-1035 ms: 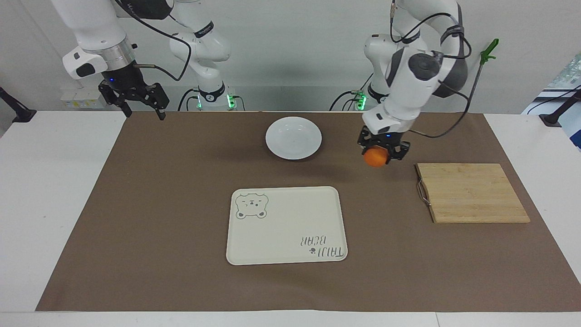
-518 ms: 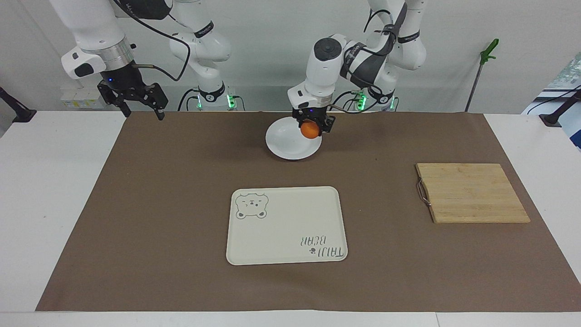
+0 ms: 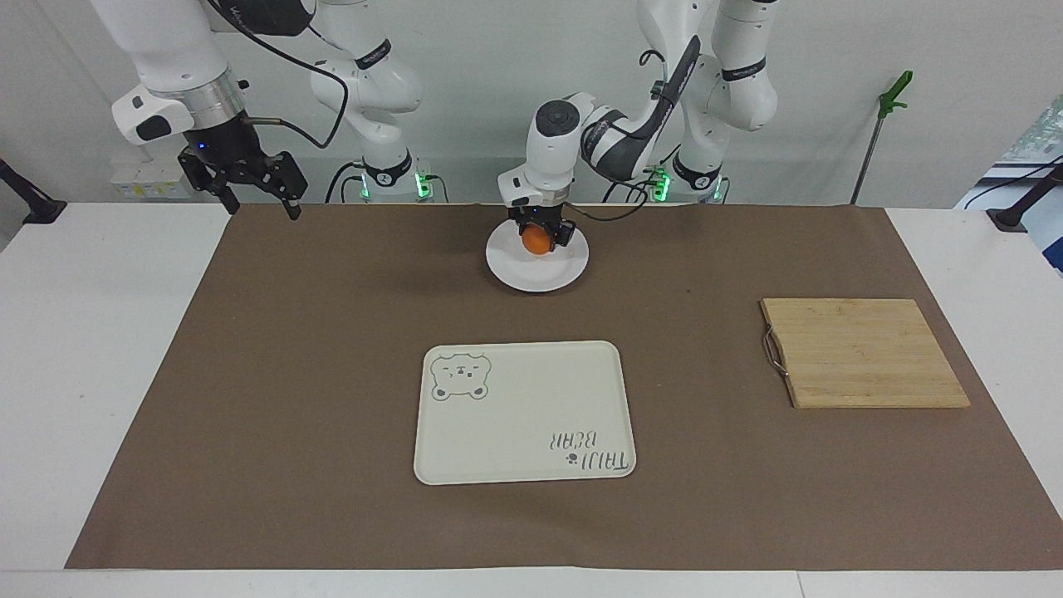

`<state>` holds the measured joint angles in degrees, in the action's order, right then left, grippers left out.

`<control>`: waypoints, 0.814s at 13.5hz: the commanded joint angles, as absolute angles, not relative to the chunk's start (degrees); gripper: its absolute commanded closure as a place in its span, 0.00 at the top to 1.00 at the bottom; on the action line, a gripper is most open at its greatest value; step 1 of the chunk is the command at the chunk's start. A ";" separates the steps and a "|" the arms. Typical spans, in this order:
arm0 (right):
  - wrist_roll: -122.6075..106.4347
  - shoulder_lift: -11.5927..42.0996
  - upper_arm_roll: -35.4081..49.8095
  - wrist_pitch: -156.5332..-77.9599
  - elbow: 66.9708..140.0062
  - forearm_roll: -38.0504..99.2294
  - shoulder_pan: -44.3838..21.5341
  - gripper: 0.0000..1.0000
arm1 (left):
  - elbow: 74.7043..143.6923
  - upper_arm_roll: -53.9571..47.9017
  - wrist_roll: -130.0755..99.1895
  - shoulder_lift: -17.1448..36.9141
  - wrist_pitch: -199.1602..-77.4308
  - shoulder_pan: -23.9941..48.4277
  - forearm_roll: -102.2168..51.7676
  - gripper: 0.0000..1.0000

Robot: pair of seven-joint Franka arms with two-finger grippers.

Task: Place orange and plate with both arms
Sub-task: 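Lower the orange onto the plate and open the left gripper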

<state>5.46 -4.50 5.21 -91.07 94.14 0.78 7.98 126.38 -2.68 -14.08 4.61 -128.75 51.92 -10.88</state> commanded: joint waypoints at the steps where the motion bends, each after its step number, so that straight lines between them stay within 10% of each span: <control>1: 4.75 -4.66 5.71 -91.05 93.96 0.88 9.14 1.00 | 127.53 -1.41 -15.56 3.96 -130.25 53.70 -12.13 0.96; 11: 3.09 -4.48 5.71 -91.23 94.13 1.93 9.14 1.00 | 116.91 -0.62 -13.81 2.81 -120.50 43.89 -9.34 1.00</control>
